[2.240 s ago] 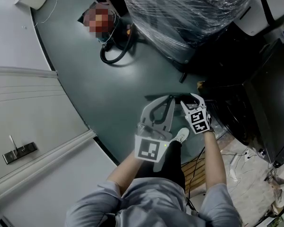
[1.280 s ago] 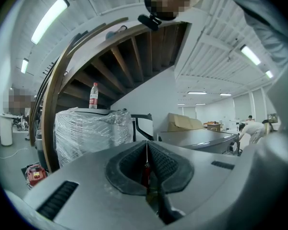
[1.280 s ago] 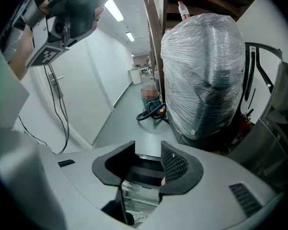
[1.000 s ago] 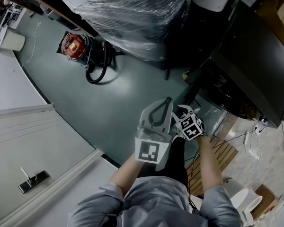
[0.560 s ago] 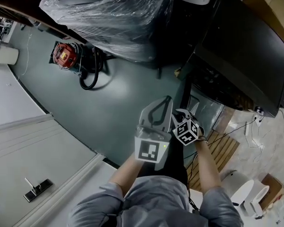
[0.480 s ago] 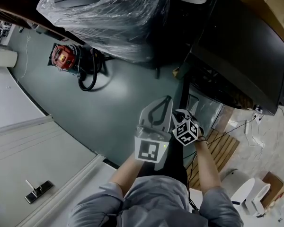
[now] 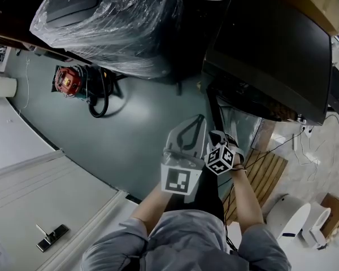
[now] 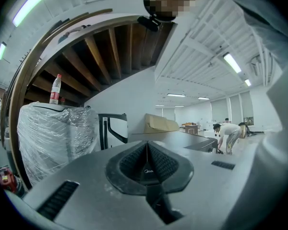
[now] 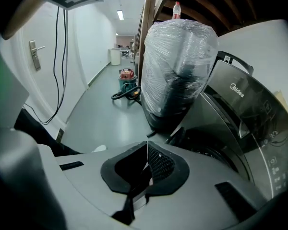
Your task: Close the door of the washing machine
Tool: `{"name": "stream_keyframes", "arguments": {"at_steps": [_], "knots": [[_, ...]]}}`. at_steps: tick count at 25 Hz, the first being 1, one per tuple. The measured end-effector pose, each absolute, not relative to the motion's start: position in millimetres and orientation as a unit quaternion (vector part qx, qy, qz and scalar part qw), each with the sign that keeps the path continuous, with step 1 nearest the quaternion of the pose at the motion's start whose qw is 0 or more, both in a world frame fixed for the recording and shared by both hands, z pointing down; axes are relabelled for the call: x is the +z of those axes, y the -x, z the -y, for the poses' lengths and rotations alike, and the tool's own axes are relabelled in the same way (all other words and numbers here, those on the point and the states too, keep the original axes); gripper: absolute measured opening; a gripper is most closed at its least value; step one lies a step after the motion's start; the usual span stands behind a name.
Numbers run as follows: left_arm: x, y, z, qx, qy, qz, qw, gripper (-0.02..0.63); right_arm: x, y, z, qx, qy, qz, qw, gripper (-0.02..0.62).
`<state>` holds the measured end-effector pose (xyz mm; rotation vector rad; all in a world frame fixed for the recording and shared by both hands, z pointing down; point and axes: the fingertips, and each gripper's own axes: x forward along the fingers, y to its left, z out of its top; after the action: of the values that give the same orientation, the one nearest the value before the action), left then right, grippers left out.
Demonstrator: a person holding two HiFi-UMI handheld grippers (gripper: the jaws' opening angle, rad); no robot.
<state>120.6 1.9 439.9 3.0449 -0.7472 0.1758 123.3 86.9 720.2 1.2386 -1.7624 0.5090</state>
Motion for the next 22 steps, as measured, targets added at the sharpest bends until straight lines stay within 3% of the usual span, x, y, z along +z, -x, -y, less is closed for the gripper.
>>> {"name": "stream_keyframes", "arguments": {"at_steps": [15, 22], "knots": [[446, -169, -18, 0.063, -0.976, 0.209, 0.007, -0.002, 713, -215, -127, 0.192, -0.613, 0.609, 0.466, 0.002], [454, -182, -19, 0.071, -0.977, 0.201, 0.009, -0.002, 736, -258, -156, 0.251, -0.661, 0.549, 0.446, 0.002]]}}
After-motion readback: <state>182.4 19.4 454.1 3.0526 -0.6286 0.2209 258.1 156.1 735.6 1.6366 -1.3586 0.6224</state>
